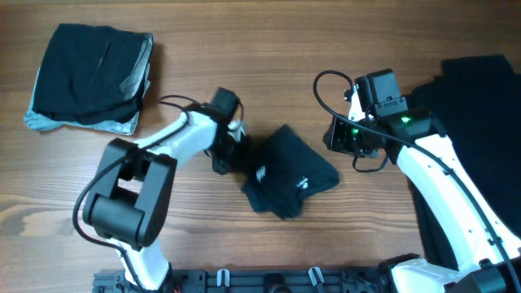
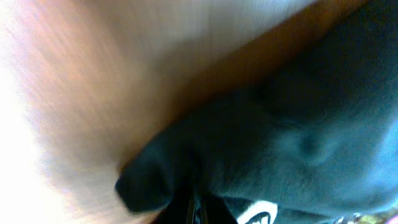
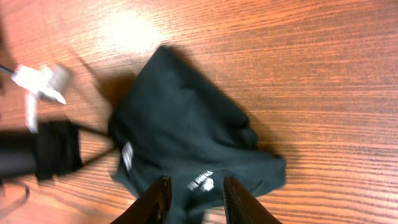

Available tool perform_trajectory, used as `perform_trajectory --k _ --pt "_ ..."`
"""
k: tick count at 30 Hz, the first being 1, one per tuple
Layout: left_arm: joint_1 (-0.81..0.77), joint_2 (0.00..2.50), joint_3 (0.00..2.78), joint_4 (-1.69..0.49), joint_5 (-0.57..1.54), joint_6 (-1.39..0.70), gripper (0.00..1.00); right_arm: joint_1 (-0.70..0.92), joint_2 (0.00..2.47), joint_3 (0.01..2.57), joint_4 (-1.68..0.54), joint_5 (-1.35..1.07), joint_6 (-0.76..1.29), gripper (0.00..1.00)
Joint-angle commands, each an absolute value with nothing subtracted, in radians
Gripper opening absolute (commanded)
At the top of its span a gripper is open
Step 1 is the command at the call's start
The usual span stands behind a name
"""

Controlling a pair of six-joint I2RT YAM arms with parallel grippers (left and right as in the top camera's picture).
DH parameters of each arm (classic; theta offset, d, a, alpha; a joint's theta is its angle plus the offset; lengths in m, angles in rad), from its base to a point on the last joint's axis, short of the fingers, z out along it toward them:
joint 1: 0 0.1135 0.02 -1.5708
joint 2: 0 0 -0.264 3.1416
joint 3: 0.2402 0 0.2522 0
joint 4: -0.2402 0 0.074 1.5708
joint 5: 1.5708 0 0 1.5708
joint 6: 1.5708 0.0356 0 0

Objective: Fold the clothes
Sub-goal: 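Grasp the folded shirt with the left gripper and place it on the left stack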

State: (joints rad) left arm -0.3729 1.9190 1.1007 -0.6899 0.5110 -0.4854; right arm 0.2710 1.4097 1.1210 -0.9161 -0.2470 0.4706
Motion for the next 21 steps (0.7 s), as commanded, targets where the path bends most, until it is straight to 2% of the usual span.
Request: perform_trajectory --k 1,3,6,7,8,11,14,17,19,21 --pt "-0.227 1.946 1.122 -0.534 0.422 -0.558 0.07 0.269 1.404 1.134 -0.881 -0.256 0.466 0.33" --pt "-0.175 1.946 1.195 -0.498 0.45 -0.493 0.14 0.272 1.405 1.134 -0.834 -0.281 0.383 0.34" --pt "-0.159 1.945 1.326 -0.605 0.474 -0.384 0.41 0.297 1.434 1.134 -0.788 -0.327 0.278 0.36" --pt "-0.159 1.945 1.374 -0.667 0.475 -0.369 0.61 0.313 1.461 1.134 -0.78 -0.331 0.229 0.36" --pt "-0.159 1.943 1.417 -0.727 0.488 -0.369 0.75 0.333 1.514 1.134 -0.764 -0.331 0.187 0.36" --pt "-0.139 1.921 1.456 -0.902 0.517 -0.343 0.77 0.341 1.679 1.134 -0.744 -0.399 0.162 0.29" --pt "-0.122 1.921 1.433 -1.086 0.516 -0.282 0.79 0.342 1.822 1.134 -0.75 -0.502 0.096 0.29" --pt "-0.122 1.921 1.336 -1.081 0.53 -0.276 0.8 0.343 1.915 1.134 -0.801 -0.496 0.097 0.25" --pt "-0.123 1.921 1.256 -1.012 0.623 -0.276 0.83 0.343 1.925 1.134 -0.82 -0.463 0.113 0.24" --pt "-0.122 1.921 1.178 -0.932 0.64 -0.313 0.9 0.343 1.924 1.134 -0.818 -0.46 0.113 0.24"
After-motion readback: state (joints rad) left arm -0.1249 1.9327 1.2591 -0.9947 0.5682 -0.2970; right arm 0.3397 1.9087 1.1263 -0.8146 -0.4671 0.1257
